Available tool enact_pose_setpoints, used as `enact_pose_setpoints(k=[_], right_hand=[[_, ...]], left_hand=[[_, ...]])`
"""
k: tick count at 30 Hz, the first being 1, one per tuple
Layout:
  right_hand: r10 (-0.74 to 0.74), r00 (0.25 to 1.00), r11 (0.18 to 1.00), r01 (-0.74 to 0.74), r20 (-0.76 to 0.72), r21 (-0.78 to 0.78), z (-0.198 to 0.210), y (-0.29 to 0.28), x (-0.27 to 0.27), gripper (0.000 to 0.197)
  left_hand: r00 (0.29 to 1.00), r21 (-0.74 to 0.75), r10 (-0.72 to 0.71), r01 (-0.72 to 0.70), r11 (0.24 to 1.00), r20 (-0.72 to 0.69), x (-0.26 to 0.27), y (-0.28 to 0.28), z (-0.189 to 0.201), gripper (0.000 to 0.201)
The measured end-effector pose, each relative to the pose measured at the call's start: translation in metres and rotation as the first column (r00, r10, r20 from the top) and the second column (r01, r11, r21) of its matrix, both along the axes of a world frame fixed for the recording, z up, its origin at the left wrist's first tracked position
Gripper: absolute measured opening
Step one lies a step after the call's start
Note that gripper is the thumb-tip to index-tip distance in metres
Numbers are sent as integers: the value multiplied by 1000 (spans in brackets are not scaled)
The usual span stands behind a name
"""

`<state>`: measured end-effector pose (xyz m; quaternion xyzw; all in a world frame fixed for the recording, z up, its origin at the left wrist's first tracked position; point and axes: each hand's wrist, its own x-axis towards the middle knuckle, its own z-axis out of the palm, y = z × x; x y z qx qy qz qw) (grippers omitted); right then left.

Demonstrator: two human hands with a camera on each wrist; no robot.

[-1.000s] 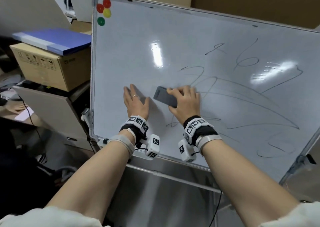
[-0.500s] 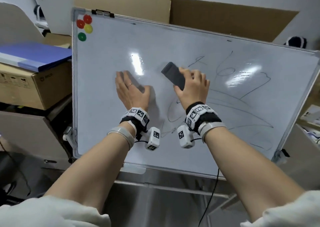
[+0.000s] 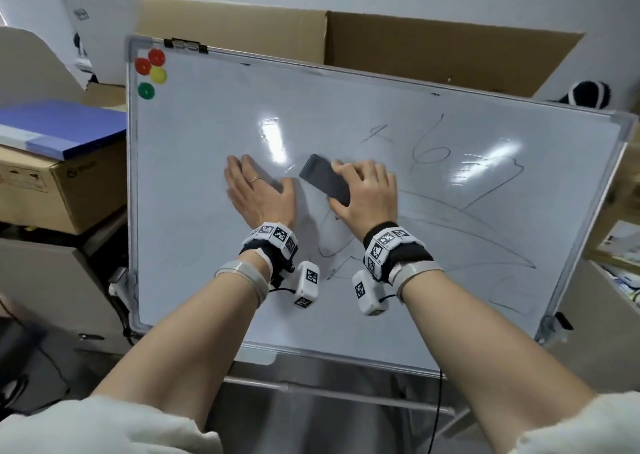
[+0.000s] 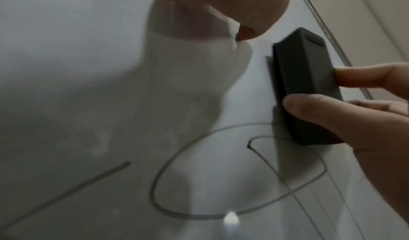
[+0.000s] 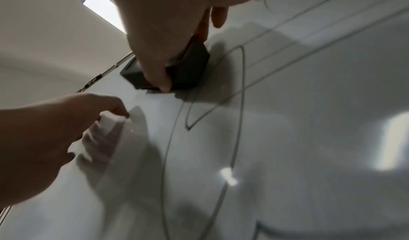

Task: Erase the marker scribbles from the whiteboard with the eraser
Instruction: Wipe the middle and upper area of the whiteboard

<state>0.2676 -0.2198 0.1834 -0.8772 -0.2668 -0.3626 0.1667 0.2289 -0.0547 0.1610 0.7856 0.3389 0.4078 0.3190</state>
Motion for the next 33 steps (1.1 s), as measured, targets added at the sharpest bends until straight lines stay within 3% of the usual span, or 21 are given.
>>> enact_pose_setpoints(k=[6,12,14,18,23,25,29,33], right_hand=[[-117,989,958,136,-87,253,53,-51,44,56],[-161,984,915,176,-71,364,59,-70,58,54],[-103,992,924,124,-78,362,56,-62,56,56],[42,999,980,-44,15,192,41,-35,41,58],[-34,999,983,33,0,183,44,-54,44,57],[-119,991,950,132,-62,282,49,-83,54,55],[-236,959,811,282,-155,513,51,-130,70,54],[-282,936,746,352,-211,565,52,-132,70,54]], left_hand=[[999,-6,42,-41,999,25,21,-36,24,89],[999,-58,38,-37,998,5,34,-55,26,85],[999,-41,32,-32,999,-1,32,-50,23,85],[1000,-34,17,-17,999,-7,29,-39,23,83],[998,-39,56,-57,998,-33,36,-53,24,88],[995,-60,84,-87,994,-51,43,-63,26,94],[991,-75,125,-129,989,-57,50,-72,26,98],[991,-79,120,-124,989,-52,47,-69,26,98]])
